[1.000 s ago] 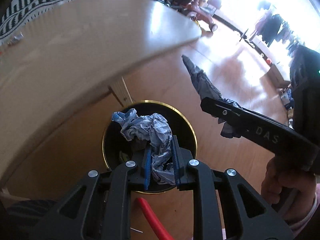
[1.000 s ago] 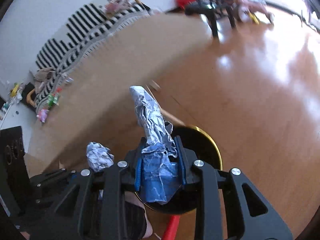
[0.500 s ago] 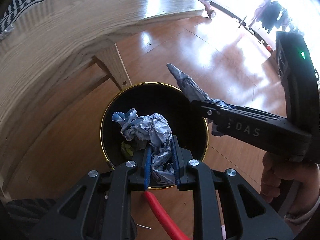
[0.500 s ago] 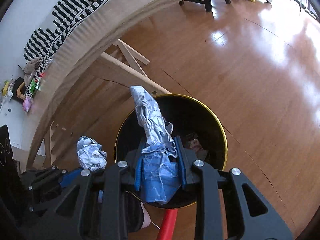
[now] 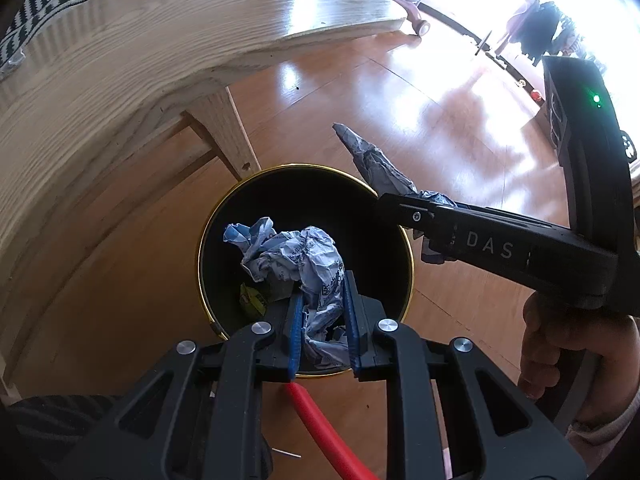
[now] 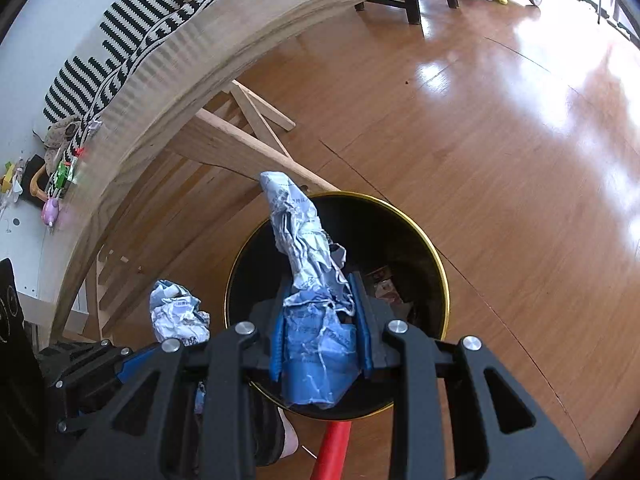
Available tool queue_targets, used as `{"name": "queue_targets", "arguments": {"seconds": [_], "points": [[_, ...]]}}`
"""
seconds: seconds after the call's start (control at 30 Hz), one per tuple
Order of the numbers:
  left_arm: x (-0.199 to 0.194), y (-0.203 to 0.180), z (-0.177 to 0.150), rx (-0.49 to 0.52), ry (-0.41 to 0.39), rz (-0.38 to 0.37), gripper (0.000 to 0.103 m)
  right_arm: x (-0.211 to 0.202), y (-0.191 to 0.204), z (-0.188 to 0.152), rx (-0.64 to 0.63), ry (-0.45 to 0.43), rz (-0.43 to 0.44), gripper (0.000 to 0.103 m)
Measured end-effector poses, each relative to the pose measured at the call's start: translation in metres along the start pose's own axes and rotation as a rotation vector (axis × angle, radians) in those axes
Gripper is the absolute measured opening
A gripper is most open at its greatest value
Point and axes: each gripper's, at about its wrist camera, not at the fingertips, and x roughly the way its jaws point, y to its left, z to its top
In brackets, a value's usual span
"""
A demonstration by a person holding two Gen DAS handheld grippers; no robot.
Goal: Collect trash
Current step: 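Carry both crumpled items over the bin and lower them inside, then open both grippers over the bin and return them to the table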
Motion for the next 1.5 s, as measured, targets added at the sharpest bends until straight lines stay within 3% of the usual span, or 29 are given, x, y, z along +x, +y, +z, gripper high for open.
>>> {"name": "queue_targets", "arguments": {"seconds": [0.23, 0.27, 0.3, 0.33, 0.37, 0.4, 0.47, 0.57, 0.7, 0.87, 1.0, 1.1, 1.13, 1.23, 1.33, 1.5], "points": [[0.001, -0.002, 0.0, 0.002, 0.004, 0.016, 0.018, 0.002, -0.003, 0.002, 0.023, 0.004, 0.016, 0.028], [0.003, -0.004, 0.001, 0.003, 0.008, 0.023, 0.021, 0.003, -0.004, 0.002, 0.029, 0.007, 0.024, 0.033], [0.004, -0.004, 0.002, 0.004, 0.011, 0.028, 0.035, 0.003, -0.005, 0.004, 0.043, 0.017, 0.021, 0.04], [0.005, -0.006, 0.001, 0.007, 0.012, 0.025, 0.047, 0.003, -0.007, 0.005, 0.058, 0.016, 0.023, 0.062], [0.005, -0.007, 0.002, 0.006, 0.005, 0.021, 0.07, 0.0, -0.009, 0.007, 0.072, 0.003, 0.029, 0.078], [0.003, -0.008, 0.002, 0.003, -0.012, 0.015, 0.084, -0.005, -0.011, 0.009, 0.083, -0.018, 0.029, 0.08], [-0.001, -0.009, 0.002, 0.003, -0.039, -0.001, 0.095, -0.012, -0.014, 0.014, 0.09, -0.041, 0.013, 0.087], [-0.002, -0.01, 0.002, 0.005, -0.046, -0.001, 0.096, -0.019, -0.016, 0.017, 0.081, -0.061, -0.041, 0.096], [-0.012, -0.006, 0.003, -0.026, -0.084, 0.023, 0.096, -0.03, 0.006, 0.017, -0.097, -0.13, -0.259, 0.096], [-0.073, 0.013, 0.011, -0.105, -0.2, 0.016, 0.096, -0.057, 0.031, 0.027, -0.195, -0.28, -0.298, 0.096], [-0.146, 0.075, 0.013, -0.23, -0.324, 0.12, 0.097, -0.071, 0.077, 0.046, -0.314, -0.406, -0.257, 0.096], [-0.187, 0.143, 0.006, -0.378, -0.373, 0.217, 0.096, -0.062, 0.114, 0.068, -0.358, -0.386, -0.15, 0.096], [-0.202, 0.177, -0.001, -0.451, -0.384, 0.28, 0.097, -0.057, 0.129, 0.076, -0.385, -0.377, -0.123, 0.096], [-0.236, 0.272, -0.021, -0.655, -0.366, 0.449, 0.096, -0.037, 0.188, 0.098, -0.518, -0.349, -0.076, 0.096], [-0.264, 0.345, -0.033, -0.791, -0.344, 0.555, 0.096, -0.008, 0.252, 0.117, -0.657, -0.29, -0.034, 0.096], [-0.275, 0.421, -0.026, -0.858, -0.303, 0.61, 0.096, 0.053, 0.351, 0.141, -0.811, -0.187, -0.027, 0.096]]}}
